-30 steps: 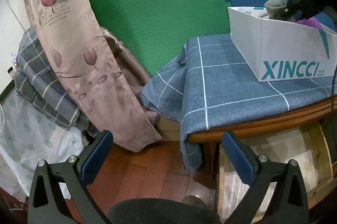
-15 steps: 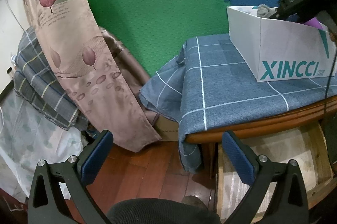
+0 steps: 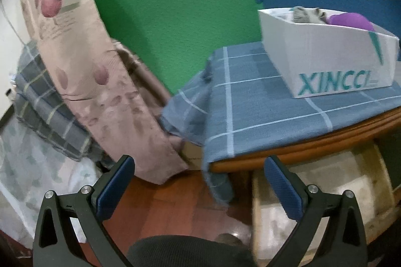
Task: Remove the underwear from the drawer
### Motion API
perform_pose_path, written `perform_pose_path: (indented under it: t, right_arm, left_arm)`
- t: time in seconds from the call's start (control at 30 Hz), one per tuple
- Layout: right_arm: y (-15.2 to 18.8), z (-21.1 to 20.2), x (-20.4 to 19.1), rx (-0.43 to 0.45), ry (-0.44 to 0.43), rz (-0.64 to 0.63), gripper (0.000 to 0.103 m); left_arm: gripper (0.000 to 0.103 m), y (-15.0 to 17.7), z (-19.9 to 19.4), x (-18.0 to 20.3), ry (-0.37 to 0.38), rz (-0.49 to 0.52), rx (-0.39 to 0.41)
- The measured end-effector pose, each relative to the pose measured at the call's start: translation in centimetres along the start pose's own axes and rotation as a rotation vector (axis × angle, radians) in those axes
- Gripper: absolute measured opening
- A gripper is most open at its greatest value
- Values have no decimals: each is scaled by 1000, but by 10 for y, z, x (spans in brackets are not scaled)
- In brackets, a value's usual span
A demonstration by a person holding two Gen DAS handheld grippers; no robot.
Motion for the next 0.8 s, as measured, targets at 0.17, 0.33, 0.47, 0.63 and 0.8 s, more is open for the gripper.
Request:
perform_pose_path:
  t: [0.17,0.33,0.47,0.63,0.8]
  right_arm:
    - [14,-29,7,75,66,77,70]
    - [32,-33,16,108,135,144,71]
    - [44,-26,16,76,119,153,71]
    - [56,-23,9,70,116,104,71]
    - [63,-15,11,32,97,129,71]
  left_arm:
    - [103,-4,-4,35,126,-84,-6]
    - [103,-16,-31,71,152,-71,162]
    - [103,-21,-38,91,205,-84,195]
    - [103,-10,-28,105,231,-82,128]
    - [103,0,-20,107,222,-73,100]
Point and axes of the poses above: each gripper's, at about its wrist camera, not at the fingertips, and z roughly the way its jaws point, x to its right, y to its underside, the point moved 3 cm from there along z, roughly the way its jaws point, and after that the axes turned 13 degrees about x, right-handed, at the moved point
